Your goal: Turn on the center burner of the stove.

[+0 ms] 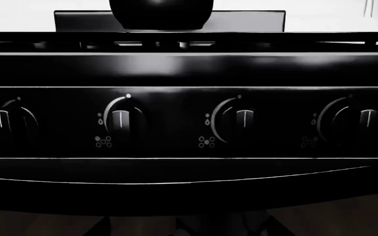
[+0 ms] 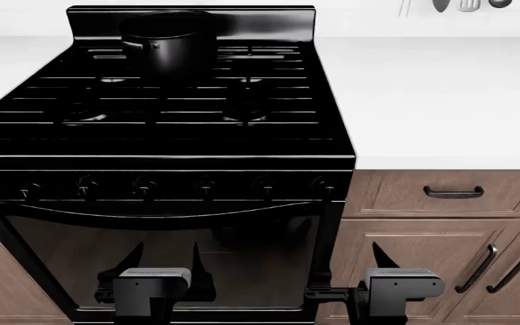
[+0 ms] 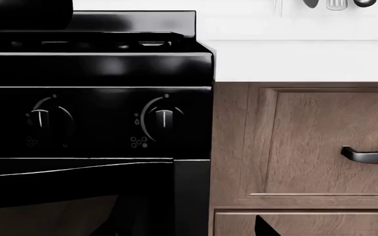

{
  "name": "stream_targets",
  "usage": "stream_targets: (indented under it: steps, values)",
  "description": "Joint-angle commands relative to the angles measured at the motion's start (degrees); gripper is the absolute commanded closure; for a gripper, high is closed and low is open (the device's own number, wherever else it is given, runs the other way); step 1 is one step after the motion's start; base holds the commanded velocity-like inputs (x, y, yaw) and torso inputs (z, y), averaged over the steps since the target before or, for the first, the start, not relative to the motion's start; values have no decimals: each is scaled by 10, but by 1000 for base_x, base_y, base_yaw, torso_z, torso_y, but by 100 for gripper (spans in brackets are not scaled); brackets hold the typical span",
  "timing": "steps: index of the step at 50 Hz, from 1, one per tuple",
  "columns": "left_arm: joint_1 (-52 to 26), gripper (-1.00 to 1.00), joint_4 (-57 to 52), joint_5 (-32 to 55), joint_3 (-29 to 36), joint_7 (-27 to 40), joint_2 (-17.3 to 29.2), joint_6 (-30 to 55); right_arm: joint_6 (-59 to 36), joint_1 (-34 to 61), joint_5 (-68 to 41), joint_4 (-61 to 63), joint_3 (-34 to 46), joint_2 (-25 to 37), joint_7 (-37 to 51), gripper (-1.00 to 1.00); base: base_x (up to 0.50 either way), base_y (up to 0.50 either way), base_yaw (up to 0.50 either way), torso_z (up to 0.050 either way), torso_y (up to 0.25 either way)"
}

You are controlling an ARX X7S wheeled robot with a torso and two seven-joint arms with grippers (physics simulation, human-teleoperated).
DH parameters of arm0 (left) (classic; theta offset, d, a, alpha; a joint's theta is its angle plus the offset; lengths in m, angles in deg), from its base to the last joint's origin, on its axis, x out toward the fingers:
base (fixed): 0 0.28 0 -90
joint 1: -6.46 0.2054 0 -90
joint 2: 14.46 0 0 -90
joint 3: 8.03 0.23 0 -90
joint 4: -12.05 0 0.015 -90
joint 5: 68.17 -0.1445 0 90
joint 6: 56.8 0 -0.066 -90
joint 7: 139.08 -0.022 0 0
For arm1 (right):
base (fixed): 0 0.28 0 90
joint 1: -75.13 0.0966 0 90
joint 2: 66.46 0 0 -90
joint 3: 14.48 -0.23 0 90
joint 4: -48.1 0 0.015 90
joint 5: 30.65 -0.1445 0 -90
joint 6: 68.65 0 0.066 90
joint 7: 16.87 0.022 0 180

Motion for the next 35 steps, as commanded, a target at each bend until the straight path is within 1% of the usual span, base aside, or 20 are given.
stream_targets:
  steps: [1,21,35]
  values:
    - [0,-100,0,9,10,10,9,0,1,0,-8,0,11,9,12,-100,0,0,0,0,0]
    - [-2,-100,2,40,41,38,36,1,3,4,-26,-4,44,34,54,-100,0,4,0,0,0]
    - [-3,-100,4,52,52,48,45,-2,6,5,-39,-6,56,45,63,-100,0,482,0,0,0]
